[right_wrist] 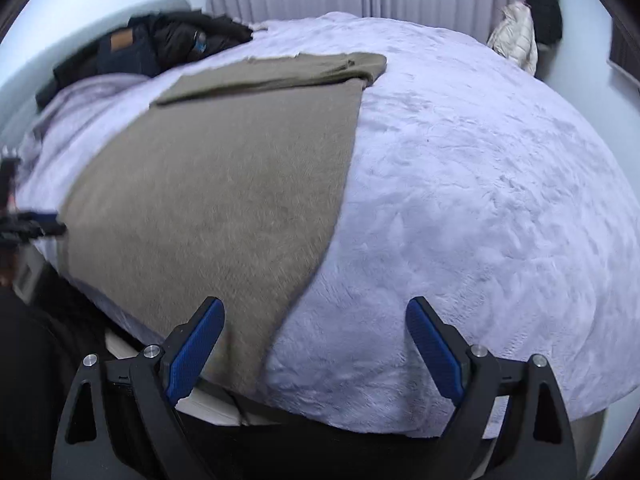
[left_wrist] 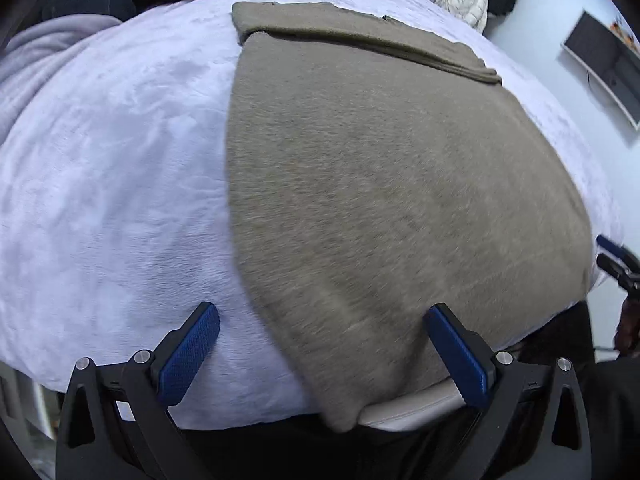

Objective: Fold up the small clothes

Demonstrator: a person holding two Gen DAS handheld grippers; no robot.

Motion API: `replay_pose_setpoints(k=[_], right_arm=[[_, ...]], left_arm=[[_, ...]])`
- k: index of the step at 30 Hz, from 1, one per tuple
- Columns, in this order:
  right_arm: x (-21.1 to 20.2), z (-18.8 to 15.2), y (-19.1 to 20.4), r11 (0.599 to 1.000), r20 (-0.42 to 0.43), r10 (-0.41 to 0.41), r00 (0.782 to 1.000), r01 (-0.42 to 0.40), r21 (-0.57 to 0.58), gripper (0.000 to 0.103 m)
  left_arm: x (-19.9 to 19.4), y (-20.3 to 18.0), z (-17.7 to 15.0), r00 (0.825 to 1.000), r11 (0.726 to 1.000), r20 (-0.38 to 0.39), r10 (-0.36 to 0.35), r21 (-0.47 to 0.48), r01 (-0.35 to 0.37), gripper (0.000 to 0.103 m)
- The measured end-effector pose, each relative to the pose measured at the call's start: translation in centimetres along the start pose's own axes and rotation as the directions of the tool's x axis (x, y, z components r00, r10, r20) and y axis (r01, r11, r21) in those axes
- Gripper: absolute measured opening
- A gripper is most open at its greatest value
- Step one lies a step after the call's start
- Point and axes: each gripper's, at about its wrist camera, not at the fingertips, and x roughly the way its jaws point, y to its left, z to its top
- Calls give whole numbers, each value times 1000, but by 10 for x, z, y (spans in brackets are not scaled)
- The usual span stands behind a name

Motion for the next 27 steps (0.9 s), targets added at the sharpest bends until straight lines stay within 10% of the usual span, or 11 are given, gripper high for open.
replay_pose_setpoints(k=[9, 21, 25, 27], right_arm=[[31, 5, 43, 987, 13, 152, 988, -151, -55, 94], [43, -7, 55, 985, 80, 138, 987, -128, -120, 93], [41, -8, 59, 986, 87, 116, 989, -105, -126, 86], [39, -5, 53, 990, 71, 101, 992, -94, -106, 62]], left_arm=[[-6, 23, 0, 985, 973, 68, -158, -158, 167, 103], [13, -4, 12, 995, 991, 43, -86, -103, 90, 103], [3, -1, 3, 996, 993, 80, -47, -102, 55, 74], [-1, 3, -1, 994, 993, 96, -43, -102, 53, 61]])
